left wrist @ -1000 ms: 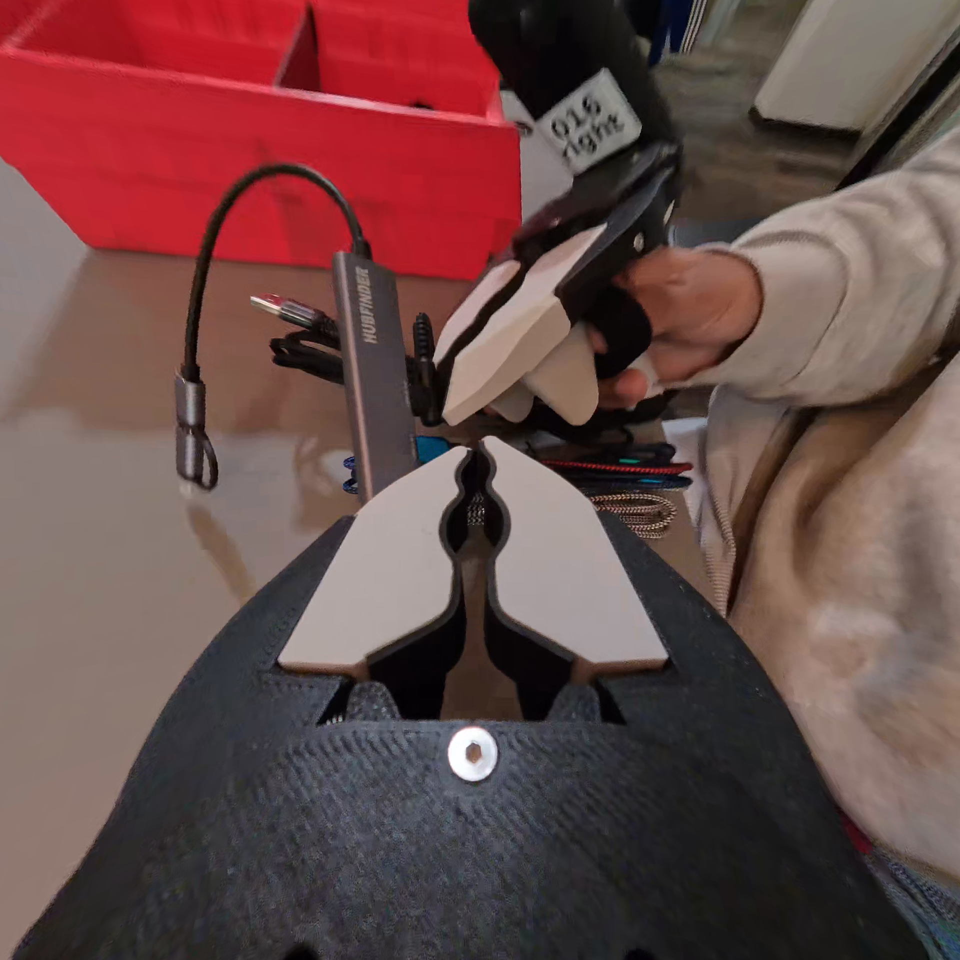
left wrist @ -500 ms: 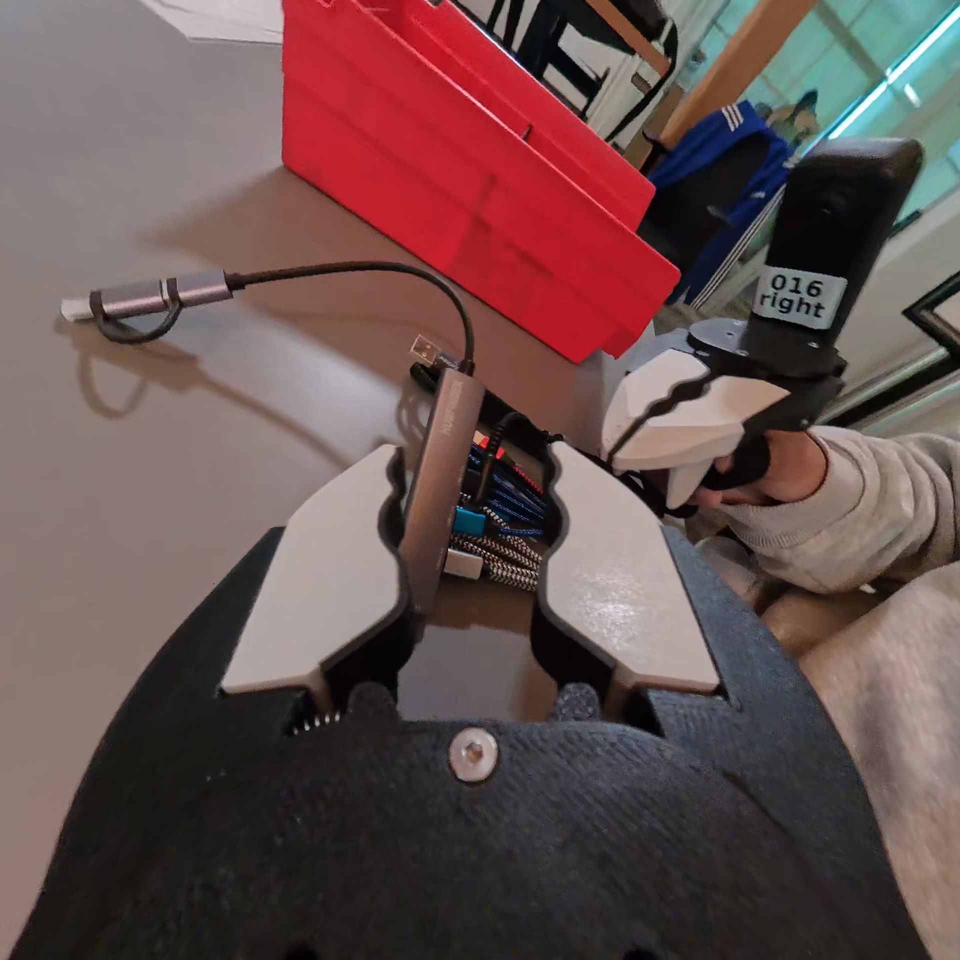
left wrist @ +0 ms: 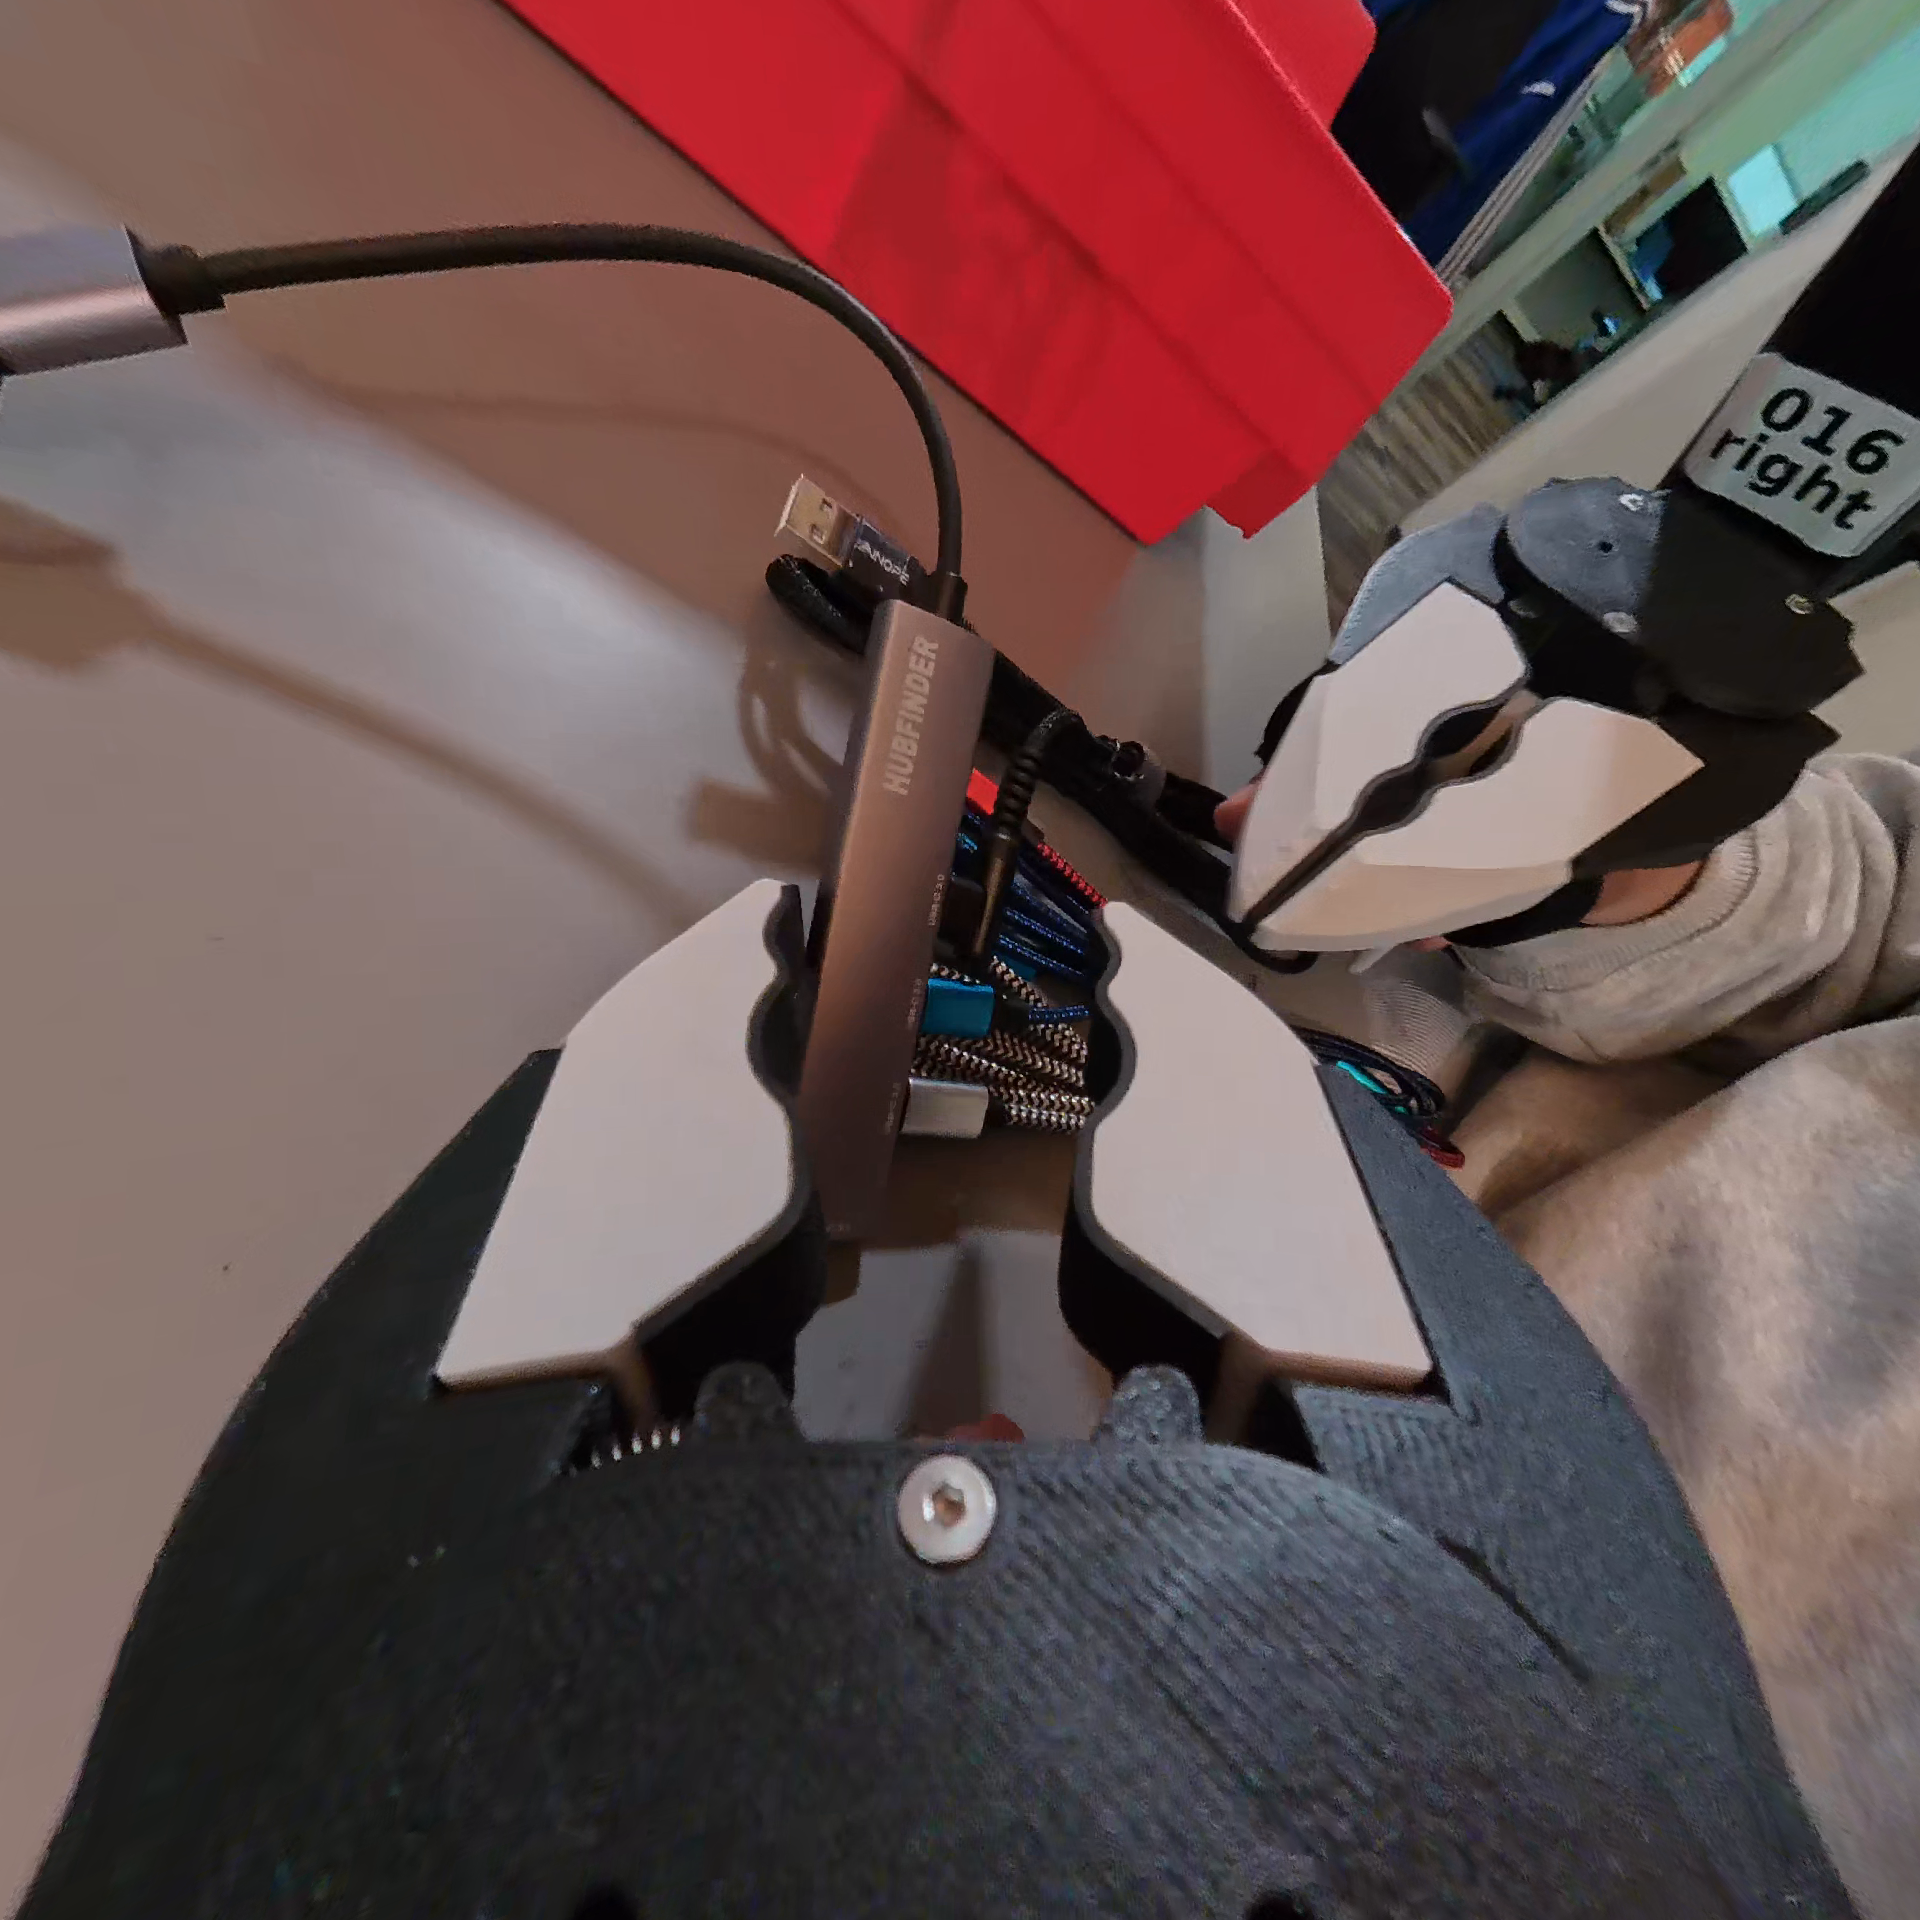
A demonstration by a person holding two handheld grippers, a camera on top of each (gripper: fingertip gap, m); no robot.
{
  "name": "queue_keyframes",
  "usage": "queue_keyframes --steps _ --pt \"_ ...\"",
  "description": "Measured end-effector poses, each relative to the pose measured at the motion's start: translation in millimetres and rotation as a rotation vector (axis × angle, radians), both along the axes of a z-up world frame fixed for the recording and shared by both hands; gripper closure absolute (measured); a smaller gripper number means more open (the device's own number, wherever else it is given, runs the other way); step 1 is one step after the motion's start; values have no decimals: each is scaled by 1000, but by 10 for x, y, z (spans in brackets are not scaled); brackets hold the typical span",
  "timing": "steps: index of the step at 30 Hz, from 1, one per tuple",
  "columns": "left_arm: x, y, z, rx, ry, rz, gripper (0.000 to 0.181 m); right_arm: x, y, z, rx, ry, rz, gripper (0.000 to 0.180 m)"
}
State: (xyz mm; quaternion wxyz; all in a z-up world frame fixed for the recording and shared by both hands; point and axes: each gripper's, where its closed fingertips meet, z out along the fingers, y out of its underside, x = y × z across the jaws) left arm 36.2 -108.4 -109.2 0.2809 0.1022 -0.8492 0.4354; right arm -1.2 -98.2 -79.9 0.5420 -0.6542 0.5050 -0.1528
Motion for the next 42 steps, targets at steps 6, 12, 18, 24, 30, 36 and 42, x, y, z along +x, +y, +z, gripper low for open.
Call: queue_keyframes --steps 6,12,18,24,30,36,42 --pt "-324 161 -31 52 233 -176 161 -27 -32 -203 -36 131 -10 180" --pt "-443 168 66 -16 253 -202 167 -26 -65 -189 -39 120 -8 180" --pt "-393 162 296 -204 342 -50 166 107 -3 -30 -127 -40 40 180" --pt "-55 260 364 -301 310 215 171 475 92 183 -97 -194 78 180" --pt "493 571 601 -590 342 594 172 886 113 268 276 -13 -52 167" --pt "437 549 660 -627 358 523 170 718 299 84 359 62 -3 159" --pt "237 380 628 -549 354 366 170 709 130 223 587 60 14 152"
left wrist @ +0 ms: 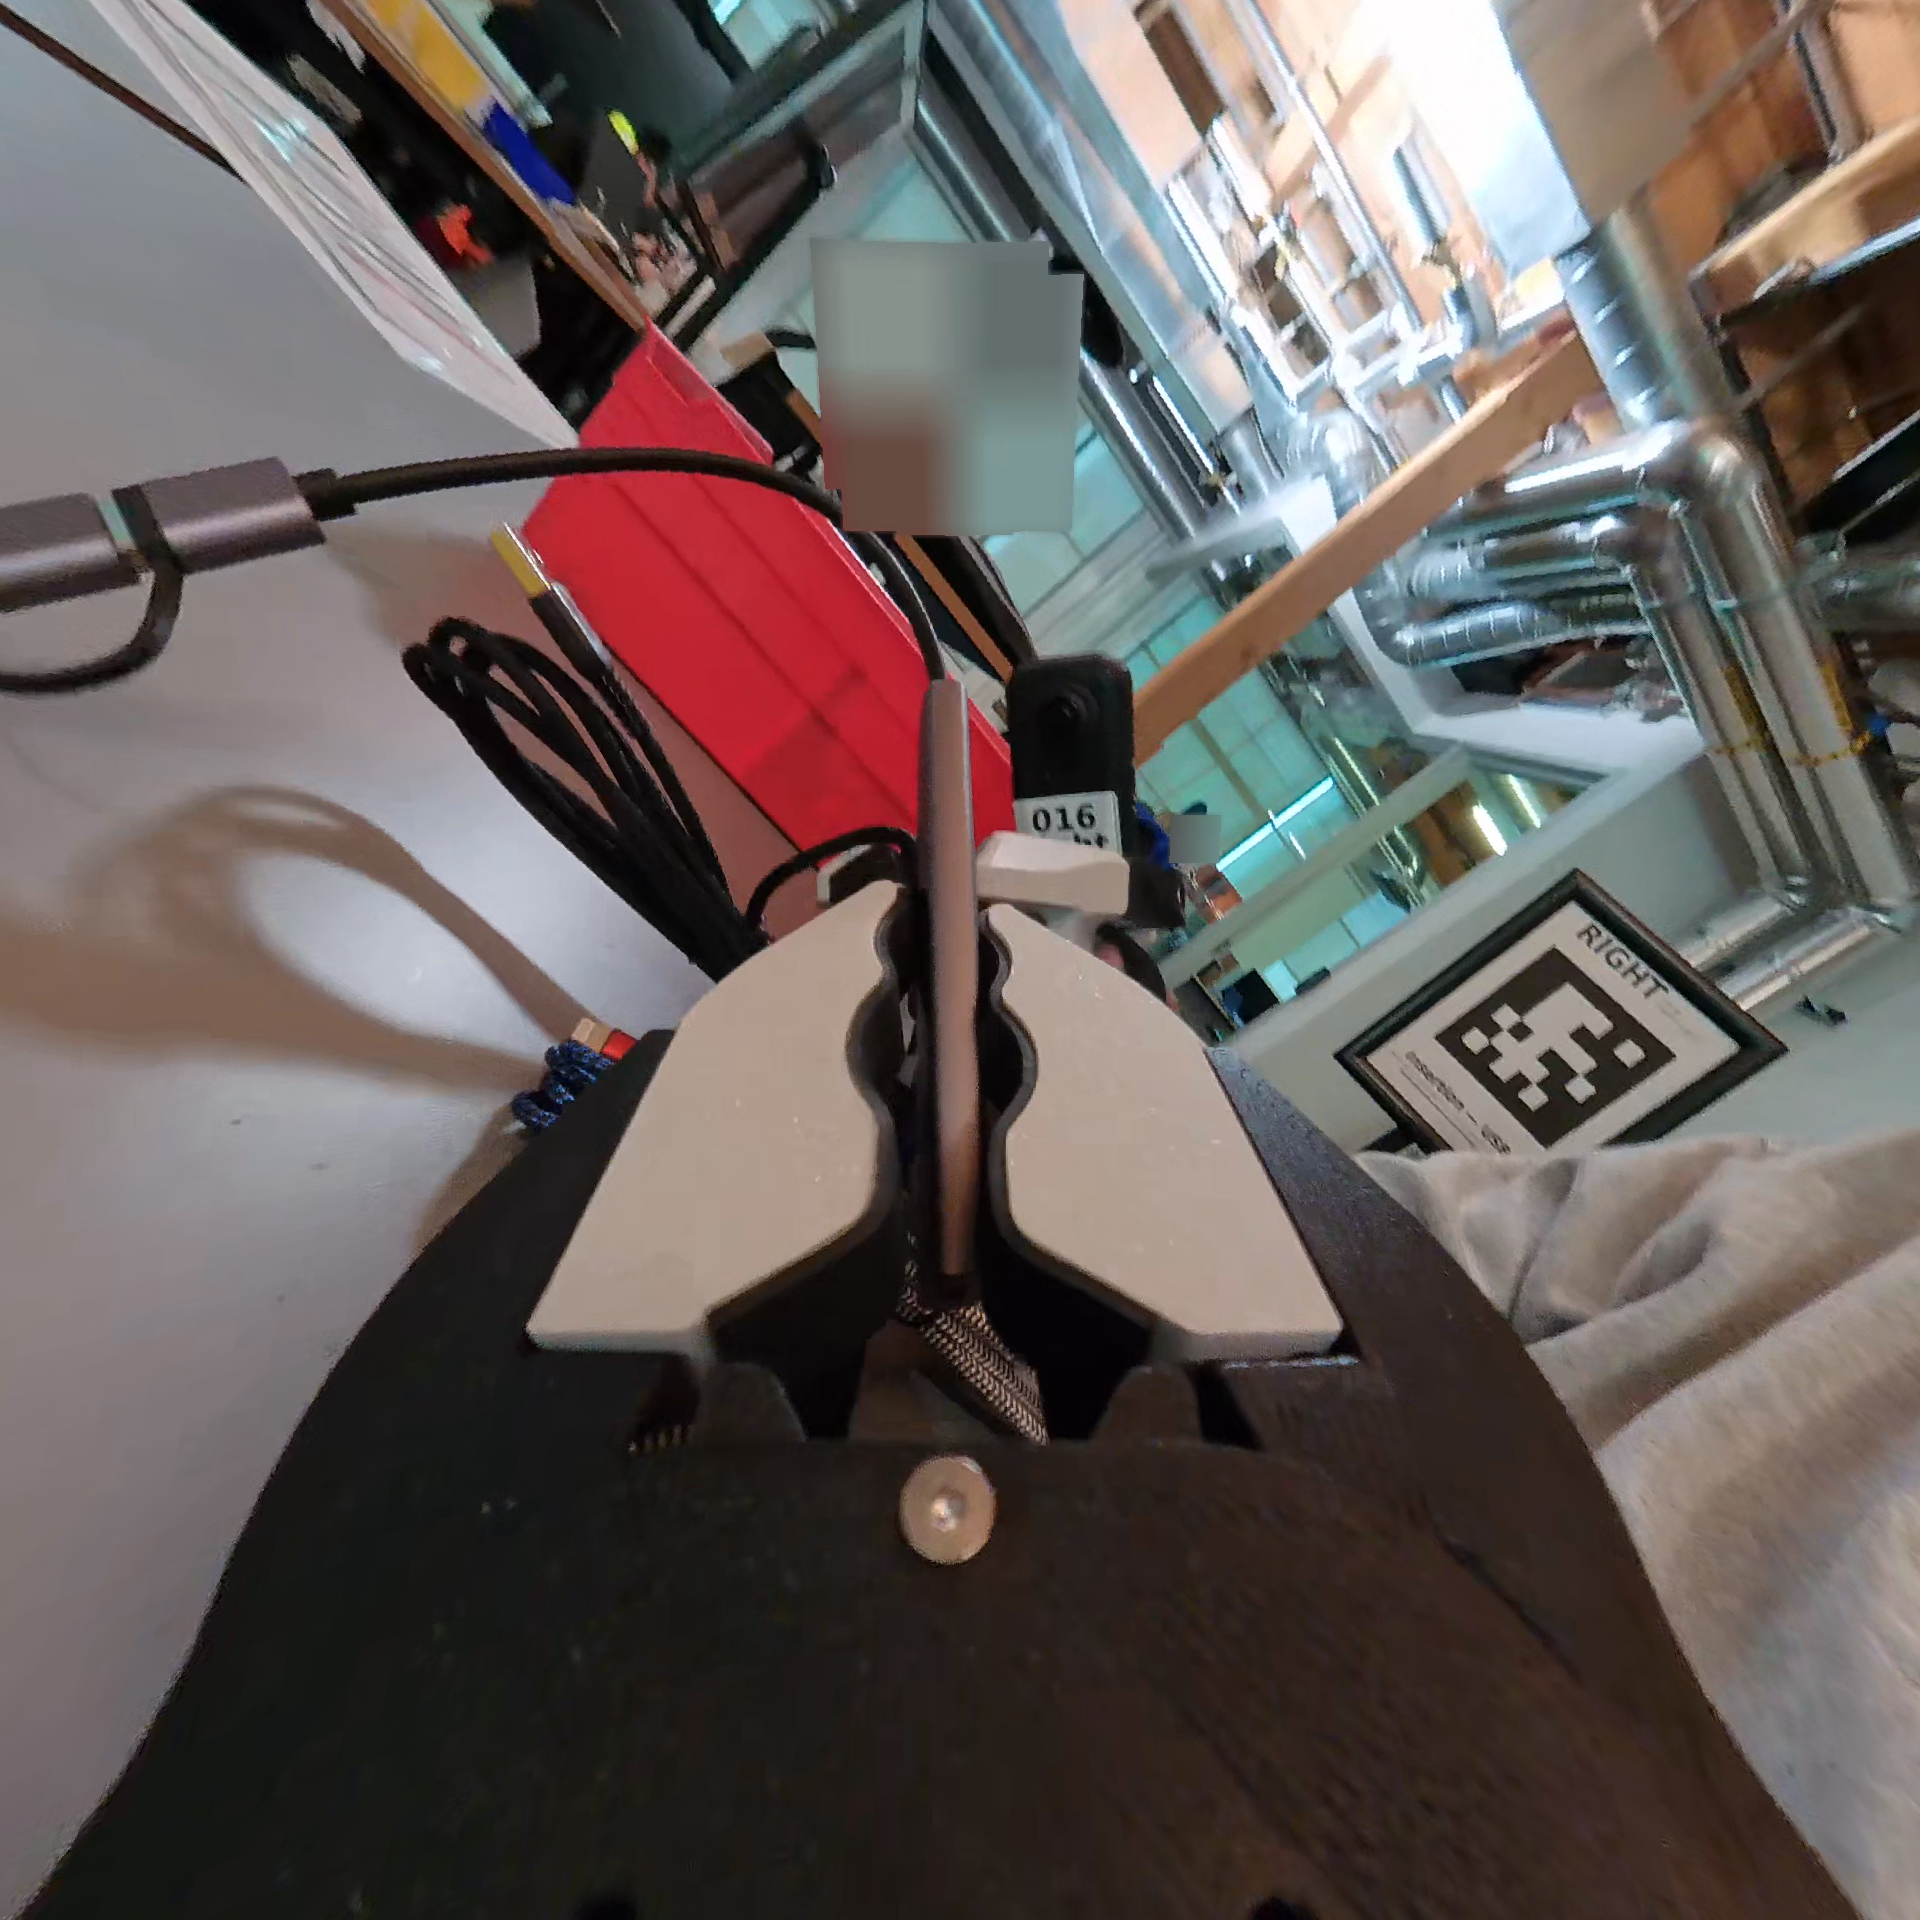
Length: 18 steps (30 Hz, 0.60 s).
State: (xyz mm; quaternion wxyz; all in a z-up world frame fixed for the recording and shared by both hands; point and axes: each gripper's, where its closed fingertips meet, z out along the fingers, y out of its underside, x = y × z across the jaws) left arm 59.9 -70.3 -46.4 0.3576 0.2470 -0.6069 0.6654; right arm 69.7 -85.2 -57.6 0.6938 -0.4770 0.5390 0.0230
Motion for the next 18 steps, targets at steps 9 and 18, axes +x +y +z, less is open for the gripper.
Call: queue_keyframes --steps 9,18 --pt "-194 -137 -36 57 -64 -151 168 -18 -96 14 -67 -52 4 153" --pt "-320 -171 -71 80 -59 -244 153 -101 -80 37 -266 -126 24 170"
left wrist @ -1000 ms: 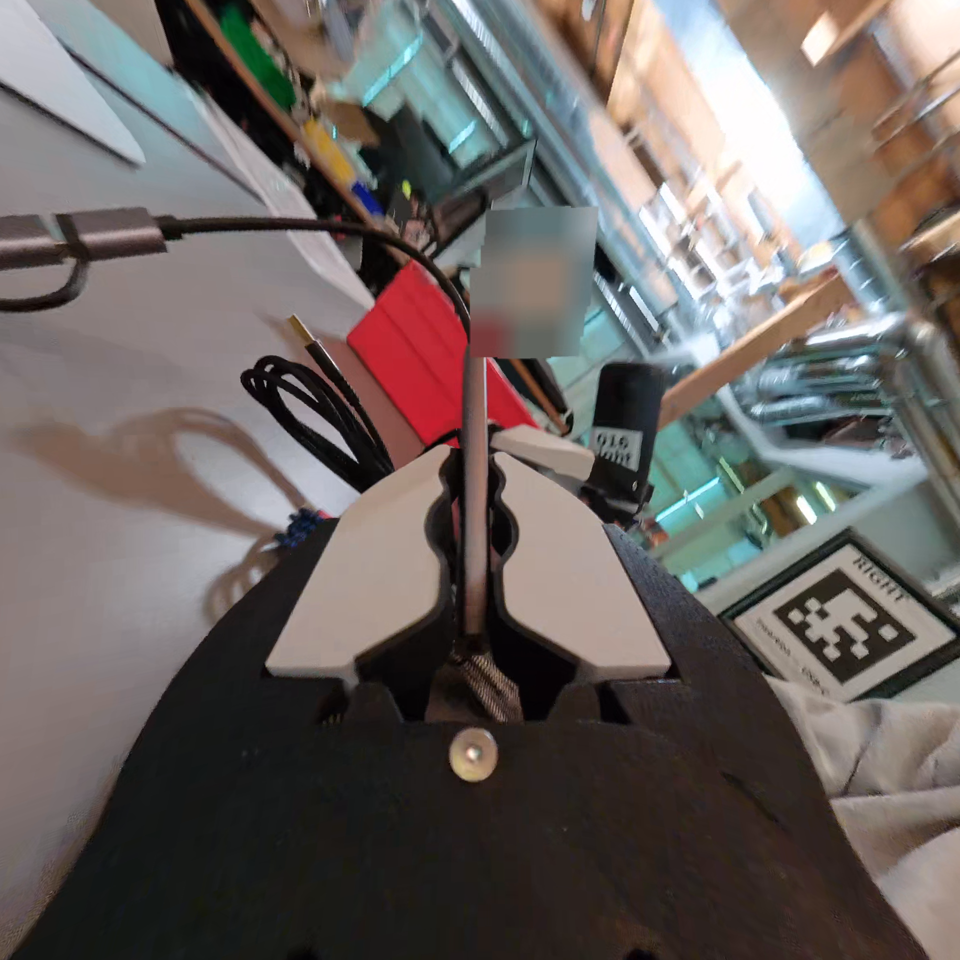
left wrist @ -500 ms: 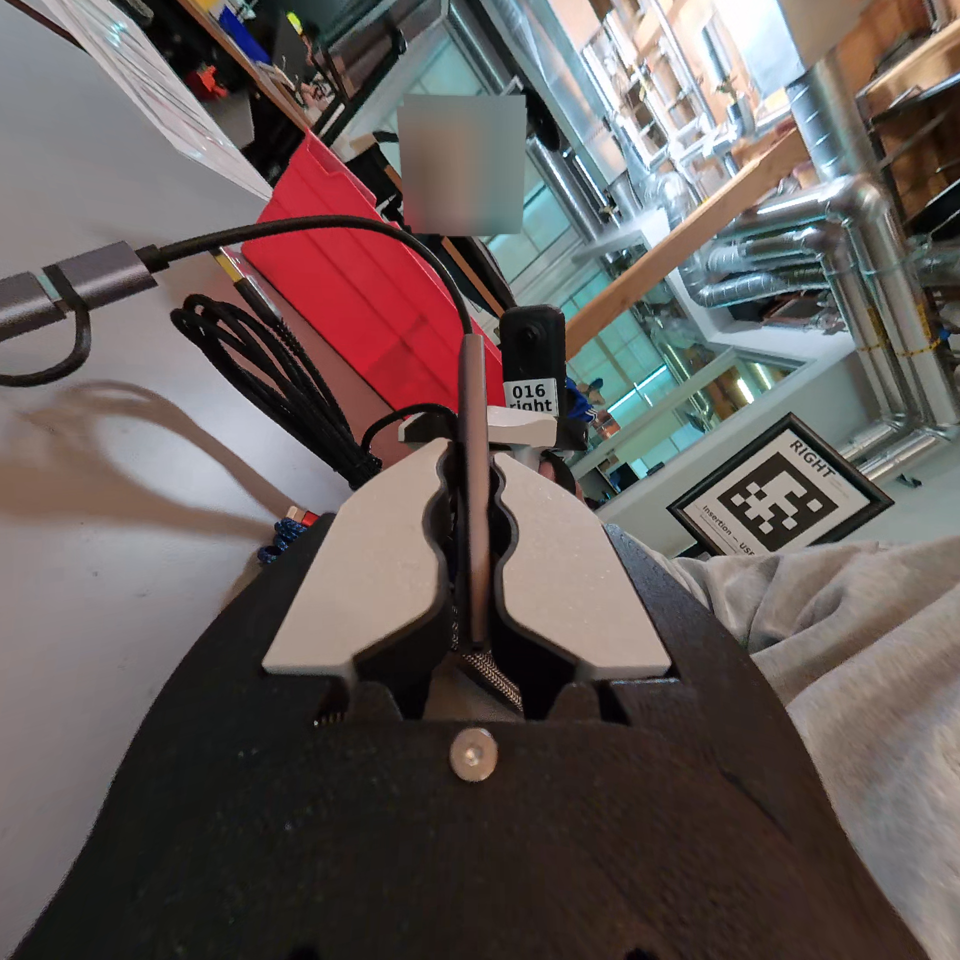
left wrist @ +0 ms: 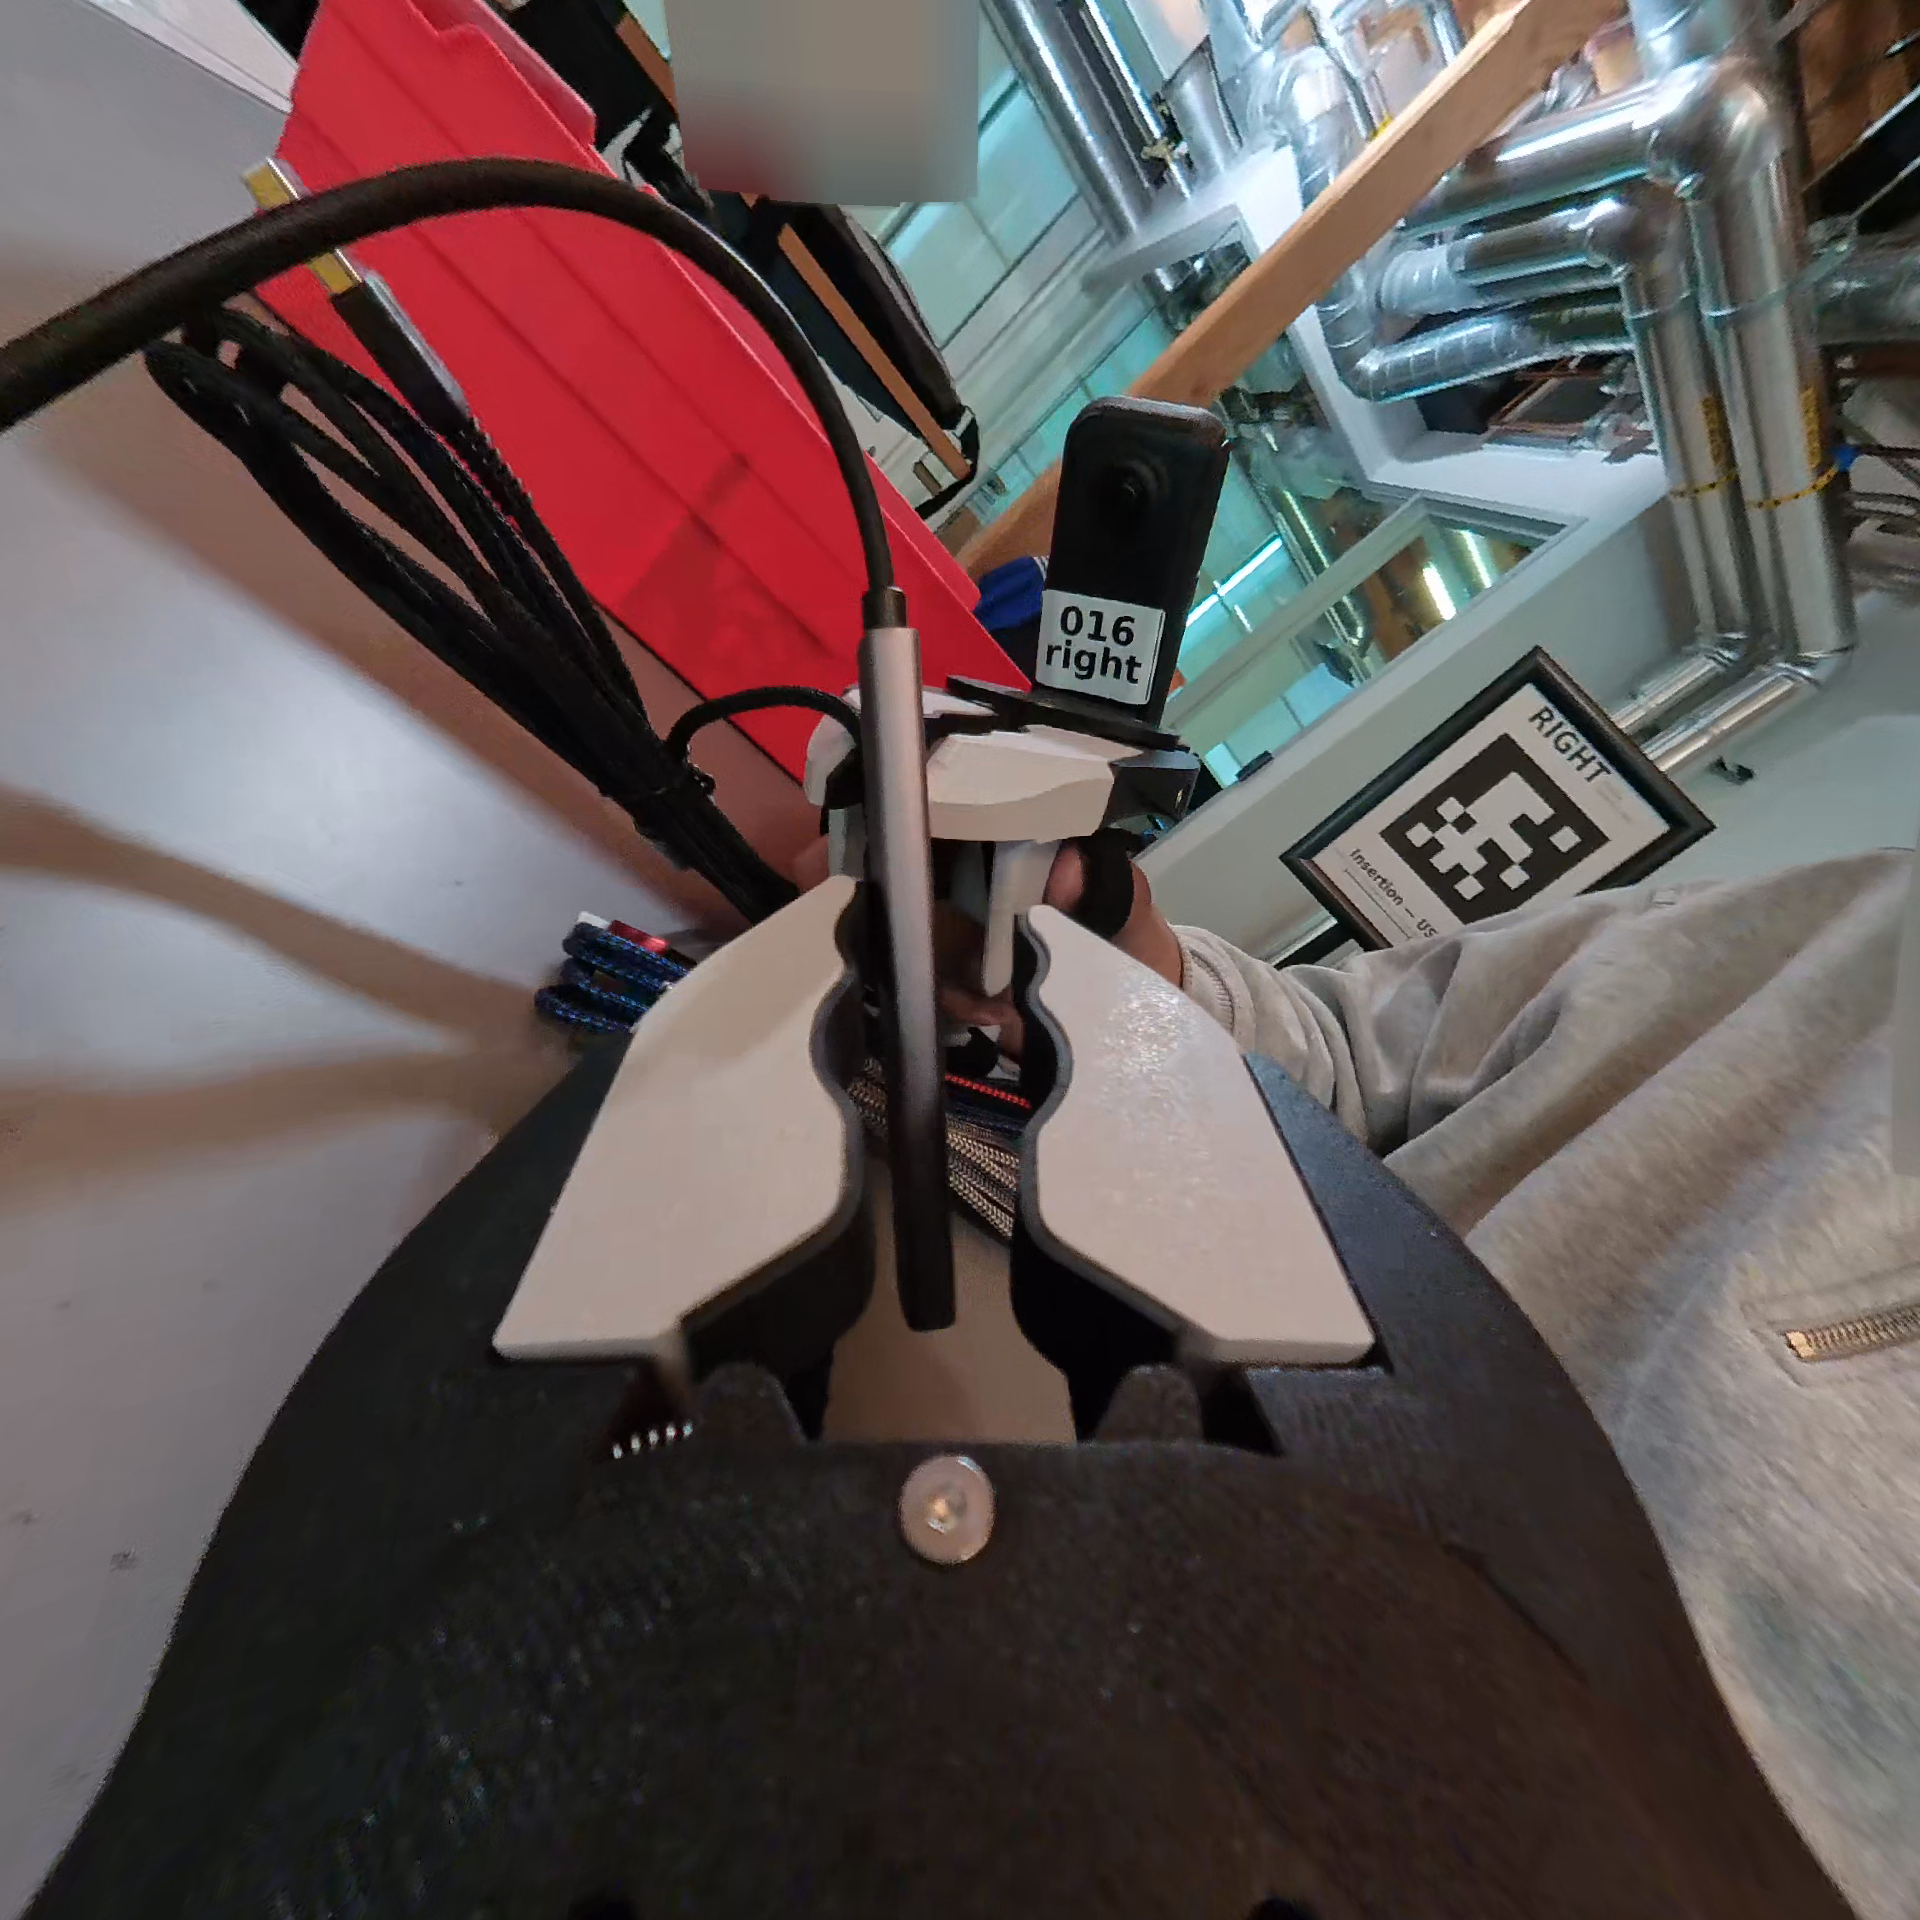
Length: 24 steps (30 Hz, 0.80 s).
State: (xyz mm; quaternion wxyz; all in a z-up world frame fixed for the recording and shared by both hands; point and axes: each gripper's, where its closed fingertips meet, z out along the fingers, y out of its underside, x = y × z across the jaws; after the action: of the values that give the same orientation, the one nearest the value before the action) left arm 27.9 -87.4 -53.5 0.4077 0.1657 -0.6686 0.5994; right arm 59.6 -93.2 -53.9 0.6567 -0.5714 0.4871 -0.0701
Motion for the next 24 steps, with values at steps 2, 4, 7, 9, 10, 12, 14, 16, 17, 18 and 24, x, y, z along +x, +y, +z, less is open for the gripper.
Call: queue_keyframes --steps 2,4,7,9,10,12,14,16,17,18,24 --pt "-53 2 -29 23 1 -31 148 1 -11 18 -35 -21 -15 170" --pt "-210 -13 -160 119 2 -127 148 4 -34 75 -47 -59 -38 170" --pt "-318 -61 -292 224 -115 -156 172 -23 -22 128 -82 -96 -23 170" --pt "-337 -63 -299 232 -155 -155 173 -32 -5 128 -118 -114 -22 169" --pt "-336 -56 -286 221 -141 -161 173 -36 4 137 -132 -126 -23 169" --pt "-323 -47 -272 209 -110 -167 174 -37 17 153 -152 -150 -27 169" --pt "-306 -55 -288 222 -132 -148 174 -25 11 146 -164 -162 -37 168" --pt "-273 -69 -303 239 -179 -111 173 -6 -12 114 -147 -135 -46 167" --pt "-249 -74 -296 236 -189 -93 173 2 -29 104 -127 -120 -51 167" --pt "-225 -74 -280 226 -189 -77 173 4 -41 104 -100 -109 -52 166" --pt "-112 -64 -242 206 -189 -1 174 26 -61 80 20 -45 -55 152"
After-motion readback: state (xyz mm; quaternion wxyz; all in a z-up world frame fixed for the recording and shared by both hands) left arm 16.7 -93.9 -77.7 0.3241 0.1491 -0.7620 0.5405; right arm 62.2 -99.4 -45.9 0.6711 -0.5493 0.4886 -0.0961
